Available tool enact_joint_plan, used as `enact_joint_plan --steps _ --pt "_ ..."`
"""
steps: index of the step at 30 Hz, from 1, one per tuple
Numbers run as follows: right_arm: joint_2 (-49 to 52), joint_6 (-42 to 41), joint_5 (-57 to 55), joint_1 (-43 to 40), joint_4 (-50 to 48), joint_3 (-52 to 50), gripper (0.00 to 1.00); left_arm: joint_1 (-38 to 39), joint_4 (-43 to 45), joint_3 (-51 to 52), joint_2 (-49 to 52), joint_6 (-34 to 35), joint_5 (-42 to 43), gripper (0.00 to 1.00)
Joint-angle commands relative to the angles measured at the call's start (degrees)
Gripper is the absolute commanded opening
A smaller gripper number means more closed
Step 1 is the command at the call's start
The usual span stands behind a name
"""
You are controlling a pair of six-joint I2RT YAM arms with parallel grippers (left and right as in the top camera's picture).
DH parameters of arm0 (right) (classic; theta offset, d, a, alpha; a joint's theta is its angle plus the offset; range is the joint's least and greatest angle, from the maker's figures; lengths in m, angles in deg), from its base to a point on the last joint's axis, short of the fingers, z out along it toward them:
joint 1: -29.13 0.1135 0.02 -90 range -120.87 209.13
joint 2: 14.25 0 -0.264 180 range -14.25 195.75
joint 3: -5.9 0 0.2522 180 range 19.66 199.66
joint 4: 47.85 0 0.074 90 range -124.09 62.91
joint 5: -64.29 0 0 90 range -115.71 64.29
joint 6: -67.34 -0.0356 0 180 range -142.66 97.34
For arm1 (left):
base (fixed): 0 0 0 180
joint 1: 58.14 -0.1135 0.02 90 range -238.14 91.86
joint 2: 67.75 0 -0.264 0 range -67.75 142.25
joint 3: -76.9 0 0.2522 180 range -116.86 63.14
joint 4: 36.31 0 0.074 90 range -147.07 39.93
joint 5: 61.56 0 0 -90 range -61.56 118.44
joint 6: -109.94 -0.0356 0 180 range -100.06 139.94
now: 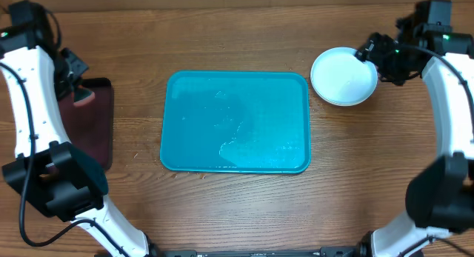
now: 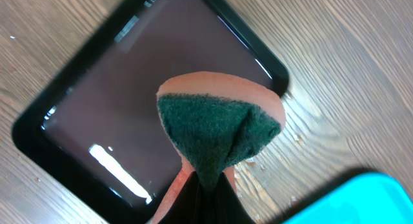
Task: Clean dirty plates on tray and stack at the side
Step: 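Drop the sponge into the maroon tray with the left gripper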
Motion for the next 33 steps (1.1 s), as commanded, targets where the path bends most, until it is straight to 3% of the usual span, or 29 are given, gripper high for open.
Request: enact_joint_plan --steps 1,4,12,19,20,25,29,33 --pt "-1.9 1.0 1.9 5.6 0.4 0.9 0.84 -4.0 2.1 3.1 1.2 -0.3 0.1 0.04" --pt "-1.9 1.0 0.7 11.0 -0.3 0.9 1.0 -6.2 7.1 8.2 1.2 -0.5 0.3 0.04" --pt "-1.9 0.8 -5.3 23.5 -5.4 0.9 1.0 -8.6 16.0 18.9 1.2 -4.4 6.2 0.08" --pt "-2.1 0.8 -5.3 27.9 -6.5 0.9 1.0 -8.0 23.3 26.4 1.2 -4.4 7.7 0.09" --pt "-2.2 0.8 -5.2 28.1 -6.1 0.9 1.0 -8.0 24.3 27.1 1.2 -4.4 7.5 0.13" --pt "-4.7 0.8 -5.3 28.6 -5.5 0.9 1.0 -8.0 26.4 27.8 1.2 -4.4 5.7 0.52" --pt "-7.8 0.8 -5.6 28.5 -5.5 0.9 1.0 -8.0 25.0 26.0 1.2 -4.4 5.8 0.58" --pt "-11.6 0.9 -7.9 28.5 -4.6 0.9 1.0 -8.2 17.5 19.3 0.9 -4.4 5.8 0.62"
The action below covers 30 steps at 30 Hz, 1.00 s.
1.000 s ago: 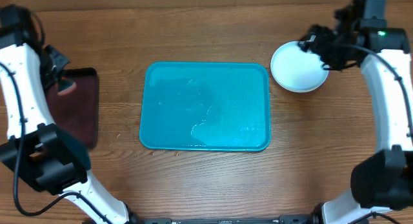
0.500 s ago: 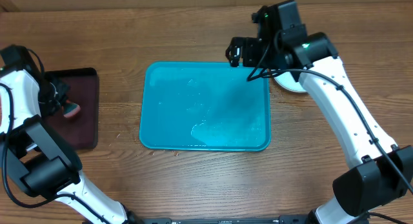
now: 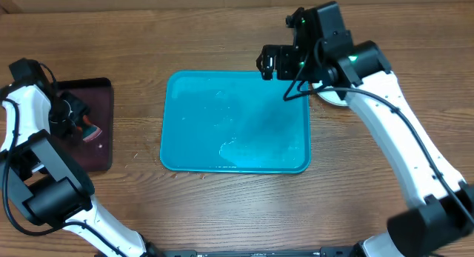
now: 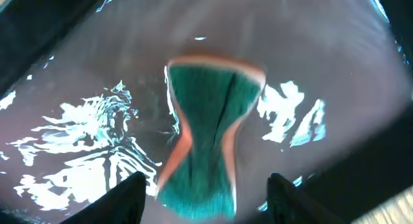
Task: Clean dirty plates on tray and stack at the side
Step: 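Drop the sponge into the maroon tray with the left gripper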
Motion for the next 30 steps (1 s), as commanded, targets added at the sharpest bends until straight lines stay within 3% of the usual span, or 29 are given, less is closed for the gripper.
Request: enact_joint_plan --steps 1,5,7,16,22,28,30 --pt "-6.4 0.2 -3.0 0.3 0.5 0.6 1.0 0.2 -5.5 -8.3 -0.1 -0.5 -0.6 0.63" --pt "-9.3 0.2 -5.8 0.3 1.9 0.6 1.0 0.3 -13.6 -17.5 -2.1 -0.6 1.3 0.64" --pt "-11.0 0.2 -6.3 0.3 3.7 0.5 1.0 0.3 -15.9 -20.1 -6.3 -0.7 4.5 0.71" --pt "-21.0 0.2 -14.1 0.3 13.1 0.5 1.0 2.2 -18.9 -14.9 -27.0 -2.0 6.7 0.79" --pt "-28.3 0.2 -17.6 0.3 22.4 -2.0 1.0 4.8 -13.0 -1.3 -42.2 -2.7 8.4 0.81" --pt "-36.8 0.2 -21.2 0.3 18.7 -13.6 1.0 9.0 -0.5 20.3 -57.5 -1.9 5.3 0.81" --pt "-38.6 0.2 -21.7 0.3 16.4 -17.3 1.0 9.1 3.0 26.0 -60.8 1.8 5.4 0.92"
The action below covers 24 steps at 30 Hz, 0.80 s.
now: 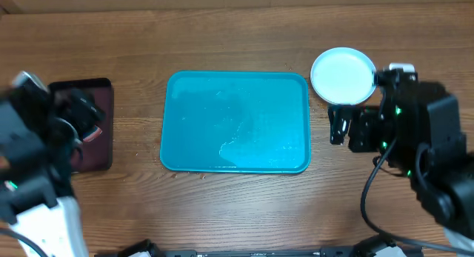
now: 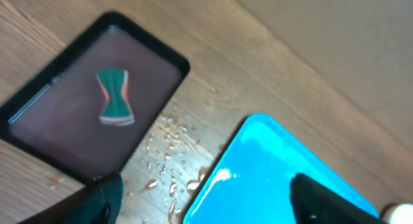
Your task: Clean dirty plates on tray and stack at the side
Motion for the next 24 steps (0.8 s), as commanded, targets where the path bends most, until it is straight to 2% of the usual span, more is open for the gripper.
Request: enact_joint_plan --steps 1,8,24 --pt "-2.1 0.0 -3.0 0.3 -2.5 -5.7 1.0 0.3 4.1 9.4 -5.1 5.4 -1.3 1.0" --pt "-0.5 0.0 -3.0 0.3 -2.6 -6.9 1.0 0.3 7.0 16.5 -4.4 16.7 -1.3 1.0" --pt "-0.2 0.2 -8.0 0.3 -5.5 -6.9 1.0 0.3 7.0 16.9 9.6 17.0 -1.3 1.0"
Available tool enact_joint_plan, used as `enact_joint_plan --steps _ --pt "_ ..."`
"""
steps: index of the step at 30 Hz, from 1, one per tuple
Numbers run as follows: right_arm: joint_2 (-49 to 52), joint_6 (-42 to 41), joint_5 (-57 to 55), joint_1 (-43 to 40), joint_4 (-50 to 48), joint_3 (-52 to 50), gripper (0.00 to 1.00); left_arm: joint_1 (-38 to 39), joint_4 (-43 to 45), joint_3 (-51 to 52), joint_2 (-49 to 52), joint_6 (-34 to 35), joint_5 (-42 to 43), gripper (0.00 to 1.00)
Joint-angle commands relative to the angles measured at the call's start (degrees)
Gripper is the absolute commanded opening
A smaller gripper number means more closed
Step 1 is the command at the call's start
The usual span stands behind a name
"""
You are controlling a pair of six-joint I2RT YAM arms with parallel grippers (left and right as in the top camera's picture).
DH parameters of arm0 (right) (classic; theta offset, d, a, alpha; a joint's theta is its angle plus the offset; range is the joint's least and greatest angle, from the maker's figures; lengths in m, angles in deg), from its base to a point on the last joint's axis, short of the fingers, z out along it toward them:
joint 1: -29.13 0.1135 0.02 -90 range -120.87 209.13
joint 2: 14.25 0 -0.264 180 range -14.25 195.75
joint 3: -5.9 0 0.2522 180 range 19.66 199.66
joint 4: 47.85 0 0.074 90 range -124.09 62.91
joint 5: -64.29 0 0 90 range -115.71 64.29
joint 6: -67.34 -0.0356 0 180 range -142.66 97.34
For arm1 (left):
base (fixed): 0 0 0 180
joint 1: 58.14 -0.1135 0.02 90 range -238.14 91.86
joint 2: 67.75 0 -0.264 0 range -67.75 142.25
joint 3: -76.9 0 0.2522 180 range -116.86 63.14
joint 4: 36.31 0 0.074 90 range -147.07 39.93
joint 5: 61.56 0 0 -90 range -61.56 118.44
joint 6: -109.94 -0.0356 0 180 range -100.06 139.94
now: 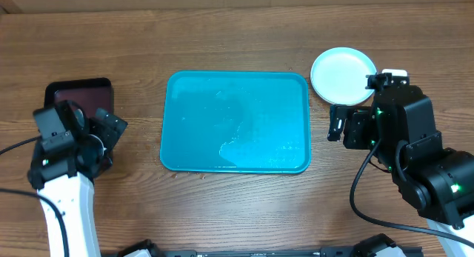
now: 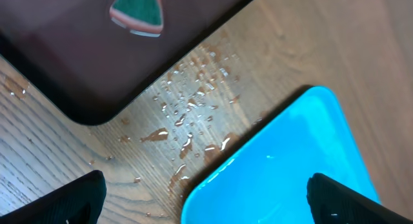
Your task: Clean dirty plates on tray and stack at the side
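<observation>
The teal tray (image 1: 235,122) lies in the middle of the table, wet and with no plates on it. A white plate (image 1: 342,75) sits just off its far right corner. My left gripper (image 1: 112,127) is open between the dark tray and the teal tray; in the left wrist view the left gripper (image 2: 203,201) has its fingertips (image 2: 77,198) wide apart, with only wet wood and the teal tray's corner (image 2: 290,159) between them. My right gripper (image 1: 337,125) hovers in front of the plate, open and holding nothing.
A dark tray of water (image 1: 78,94) stands at the left, partly under my left arm. A green and orange sponge (image 2: 137,11) lies in this dark tray (image 2: 77,75). Water drops (image 2: 193,114) speckle the wood between the two trays.
My left wrist camera is now closer to the table and nearer the teal tray, so the sponge has slid to the top edge of its view. The right arm has barely shifted.
At first my left gripper was shut on the sponge over the dark tray, and the right was at the white plate. Then the sponge lay in the water between open left fingers while the right arm reached over the teal tray. Both arms have since pulled back to the table's sides.
</observation>
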Motion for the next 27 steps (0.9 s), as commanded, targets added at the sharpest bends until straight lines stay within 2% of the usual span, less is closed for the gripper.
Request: enact_joint_plan --steps 1,14,22,27 --pt "-0.3 0.2 -2.2 0.3 -0.3 -0.1 1.0 0.1 0.2 0.7 3.3 1.4 -0.8 1.0" --pt "-0.3 0.2 -10.7 0.3 -0.2 -0.1 1.0 0.5 0.3 0.9 14.4 1.4 -0.7 1.0" --pt "-0.3 0.2 -12.7 0.3 0.8 -0.1 1.0 0.5 0.4 0.9 11.8 1.4 -1.0 1.0" --pt "-0.3 0.2 -12.9 0.3 0.7 -0.1 1.0 0.5 0.4 0.9 5.7 1.4 -1.0 1.0"
